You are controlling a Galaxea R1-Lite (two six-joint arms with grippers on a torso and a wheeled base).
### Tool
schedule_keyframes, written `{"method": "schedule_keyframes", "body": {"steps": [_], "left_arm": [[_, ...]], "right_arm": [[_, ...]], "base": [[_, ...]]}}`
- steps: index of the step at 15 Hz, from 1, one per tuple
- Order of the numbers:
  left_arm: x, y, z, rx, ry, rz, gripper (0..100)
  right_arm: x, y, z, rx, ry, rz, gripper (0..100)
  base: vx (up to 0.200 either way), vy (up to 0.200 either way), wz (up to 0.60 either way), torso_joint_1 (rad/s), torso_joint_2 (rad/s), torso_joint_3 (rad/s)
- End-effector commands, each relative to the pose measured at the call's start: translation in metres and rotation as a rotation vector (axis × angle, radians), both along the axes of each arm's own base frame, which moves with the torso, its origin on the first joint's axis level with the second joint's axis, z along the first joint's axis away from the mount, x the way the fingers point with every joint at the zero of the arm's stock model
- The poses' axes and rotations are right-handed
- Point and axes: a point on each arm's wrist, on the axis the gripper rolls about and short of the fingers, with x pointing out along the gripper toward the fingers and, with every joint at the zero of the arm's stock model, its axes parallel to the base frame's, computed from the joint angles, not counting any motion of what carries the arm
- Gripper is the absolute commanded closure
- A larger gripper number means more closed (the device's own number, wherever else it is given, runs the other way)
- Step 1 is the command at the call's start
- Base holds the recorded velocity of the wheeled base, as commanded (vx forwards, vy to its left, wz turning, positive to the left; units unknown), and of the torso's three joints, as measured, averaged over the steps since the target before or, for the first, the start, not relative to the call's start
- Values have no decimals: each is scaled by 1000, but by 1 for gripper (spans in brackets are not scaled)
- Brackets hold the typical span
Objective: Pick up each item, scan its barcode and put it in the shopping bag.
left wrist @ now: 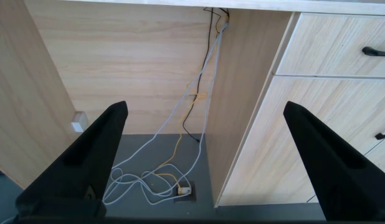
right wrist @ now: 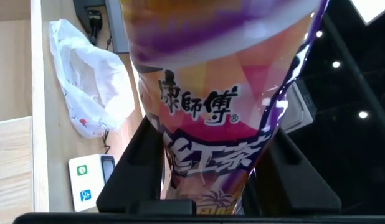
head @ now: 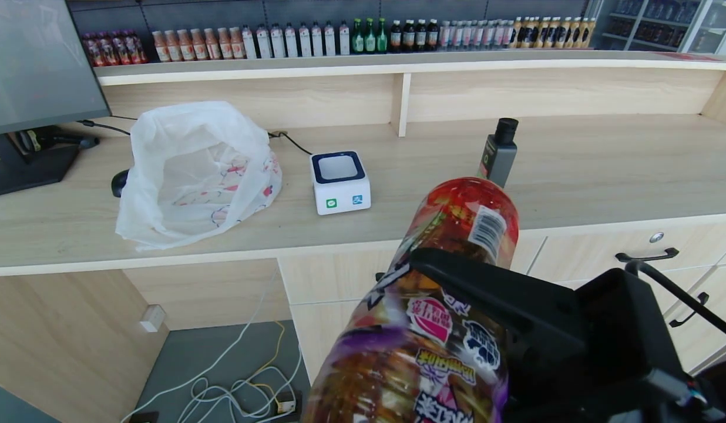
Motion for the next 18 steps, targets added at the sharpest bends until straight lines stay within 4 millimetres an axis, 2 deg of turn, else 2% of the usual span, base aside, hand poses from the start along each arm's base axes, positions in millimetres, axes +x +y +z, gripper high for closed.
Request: {"method": "schedule_keyframes", "body": {"steps": [1,13,17,18], "left_arm": [[0,0,0,0,-1,0,0],[0,0,0,0,-1,0,0],[0,0,0,0,-1,0,0],[0,0,0,0,-1,0,0]], "right_arm": [[-1,-1,3,7,-25,-6,100],[-1,-1,4,4,-43,-19,100],[-1,-2,2,1,-24,-20,100],[0,-1,-1,6,28,-1,100]], "base": [[0,0,0,0,0,0],[0,0,0,0,0,0],[0,0,0,0,0,0],[0,0,0,0,0,0]]}}
